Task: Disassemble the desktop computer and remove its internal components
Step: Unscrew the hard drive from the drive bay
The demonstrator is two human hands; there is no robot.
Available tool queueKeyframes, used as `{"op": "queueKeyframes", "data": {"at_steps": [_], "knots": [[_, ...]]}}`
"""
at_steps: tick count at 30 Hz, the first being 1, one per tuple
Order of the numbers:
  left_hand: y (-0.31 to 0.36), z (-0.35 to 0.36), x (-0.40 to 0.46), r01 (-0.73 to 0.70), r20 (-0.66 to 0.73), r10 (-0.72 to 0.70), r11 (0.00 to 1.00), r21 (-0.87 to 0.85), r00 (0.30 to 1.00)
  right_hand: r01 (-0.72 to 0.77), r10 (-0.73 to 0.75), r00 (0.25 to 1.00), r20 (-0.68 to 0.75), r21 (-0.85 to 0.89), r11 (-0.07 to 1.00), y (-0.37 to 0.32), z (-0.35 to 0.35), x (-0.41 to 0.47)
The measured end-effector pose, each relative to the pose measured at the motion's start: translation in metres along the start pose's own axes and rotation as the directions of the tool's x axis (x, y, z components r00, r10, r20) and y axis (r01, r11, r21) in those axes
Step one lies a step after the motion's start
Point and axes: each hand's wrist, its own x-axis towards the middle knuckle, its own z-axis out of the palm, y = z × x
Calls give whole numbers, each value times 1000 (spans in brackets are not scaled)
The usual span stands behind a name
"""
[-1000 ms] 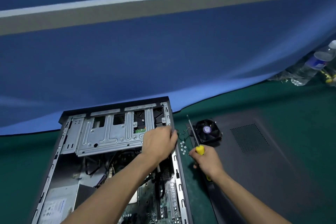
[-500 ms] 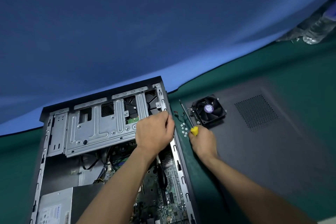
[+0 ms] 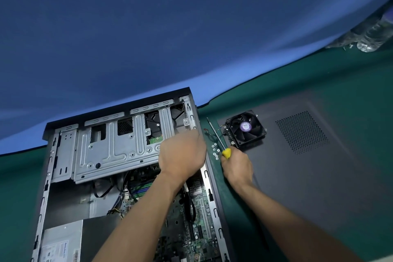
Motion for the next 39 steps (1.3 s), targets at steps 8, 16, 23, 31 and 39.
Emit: {"op": "queueKeyframes", "data": {"at_steps": [8,16,23,31,39], "knots": [[1,-1,-1,18,6,-18,1000,-16,1000,162,-132,977,168,-175,971,16,-23,-12],[1,-1,-2,24,-9,-24,999,-26,1000,225,-180,974,138,-487,844,29,-42,2],[1,1,-2,41,2,-41,999,-36,999,144,-133,990,57,-449,882,36,-48,16],[0,2,-2,27,-10,-27,999,-28,1000,150,-75,977,202,-385,910,26,-33,1],[1,2,-1,21,-15,-21,999,-26,1000,241,-129,960,250,-497,834,18,-23,2]]}}
